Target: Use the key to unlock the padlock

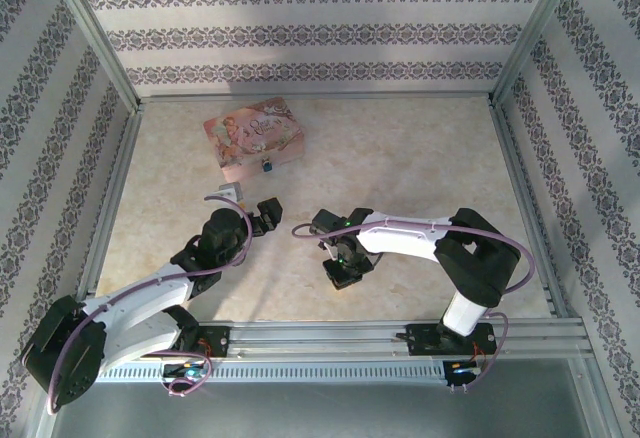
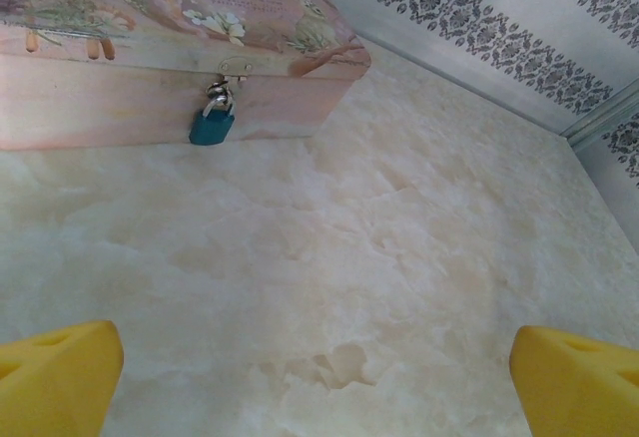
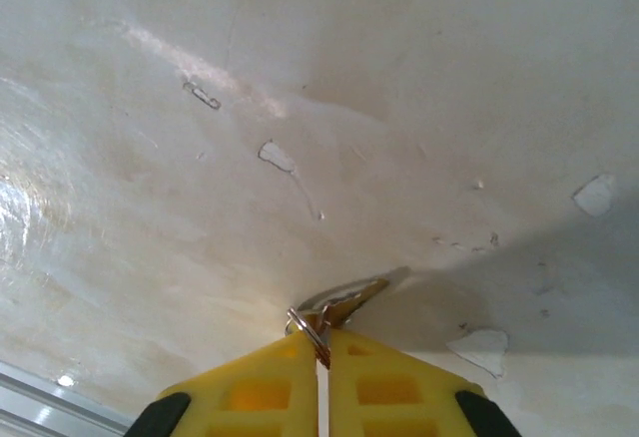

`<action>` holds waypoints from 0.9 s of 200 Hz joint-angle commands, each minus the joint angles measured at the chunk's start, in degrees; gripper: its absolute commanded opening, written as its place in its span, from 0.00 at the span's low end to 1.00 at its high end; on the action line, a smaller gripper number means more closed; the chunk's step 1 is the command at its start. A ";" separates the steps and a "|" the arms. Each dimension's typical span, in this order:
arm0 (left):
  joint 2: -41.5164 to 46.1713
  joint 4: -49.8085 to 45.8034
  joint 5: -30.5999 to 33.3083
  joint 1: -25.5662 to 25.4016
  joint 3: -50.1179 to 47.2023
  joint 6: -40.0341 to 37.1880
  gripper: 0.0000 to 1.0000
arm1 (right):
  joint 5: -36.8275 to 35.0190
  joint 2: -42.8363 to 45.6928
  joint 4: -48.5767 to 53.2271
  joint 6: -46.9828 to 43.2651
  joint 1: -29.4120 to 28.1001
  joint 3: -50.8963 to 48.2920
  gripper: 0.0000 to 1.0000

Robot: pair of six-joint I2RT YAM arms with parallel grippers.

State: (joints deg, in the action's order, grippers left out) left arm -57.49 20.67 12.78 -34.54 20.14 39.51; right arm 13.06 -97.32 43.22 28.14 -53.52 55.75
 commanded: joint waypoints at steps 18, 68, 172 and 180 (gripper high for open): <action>2.29 -2.96 1.75 -0.61 -0.03 -0.22 0.99 | -2.75 3.27 -0.29 -0.66 -0.80 0.83 0.00; 4.89 -7.30 1.13 -0.13 1.17 3.04 0.99 | -3.38 8.75 -2.04 -3.30 0.80 1.60 0.00; 0.50 -11.16 -22.56 9.29 9.61 23.31 0.99 | -0.21 21.75 -14.11 -7.20 13.93 3.37 0.00; -0.64 -10.88 -24.56 9.49 10.36 24.93 0.99 | 0.32 22.28 -16.01 -6.97 14.61 3.34 0.00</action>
State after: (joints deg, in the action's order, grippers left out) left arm -55.92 10.94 -3.07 -26.22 27.59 56.73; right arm 11.57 -77.28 33.67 22.09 -40.40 57.69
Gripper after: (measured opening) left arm 0.994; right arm 0.052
